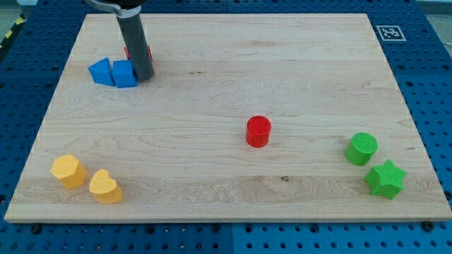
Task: Place the red star at the top center of the board
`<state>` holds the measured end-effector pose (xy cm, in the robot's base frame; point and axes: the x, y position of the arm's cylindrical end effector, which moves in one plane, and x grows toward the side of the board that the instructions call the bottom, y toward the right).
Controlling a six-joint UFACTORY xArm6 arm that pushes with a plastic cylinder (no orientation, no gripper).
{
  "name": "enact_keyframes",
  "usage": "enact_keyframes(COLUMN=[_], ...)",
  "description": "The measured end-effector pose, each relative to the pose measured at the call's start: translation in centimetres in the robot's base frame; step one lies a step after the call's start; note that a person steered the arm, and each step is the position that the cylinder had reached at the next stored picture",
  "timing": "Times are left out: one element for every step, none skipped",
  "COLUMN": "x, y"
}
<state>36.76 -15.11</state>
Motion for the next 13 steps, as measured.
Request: enact_keyframes(x=[0.0,0.0,0.0,-5.5,-11.4,-12.0,-11.4,-11.3,-9.9,-5.7,-4.3,-4.3,-4.3], y=[0.0,2.5,6.8,7.8,6.8,-0.7,-10.5,-13.8,-13.1,-11.0,-10.8,-10.8,-8.7])
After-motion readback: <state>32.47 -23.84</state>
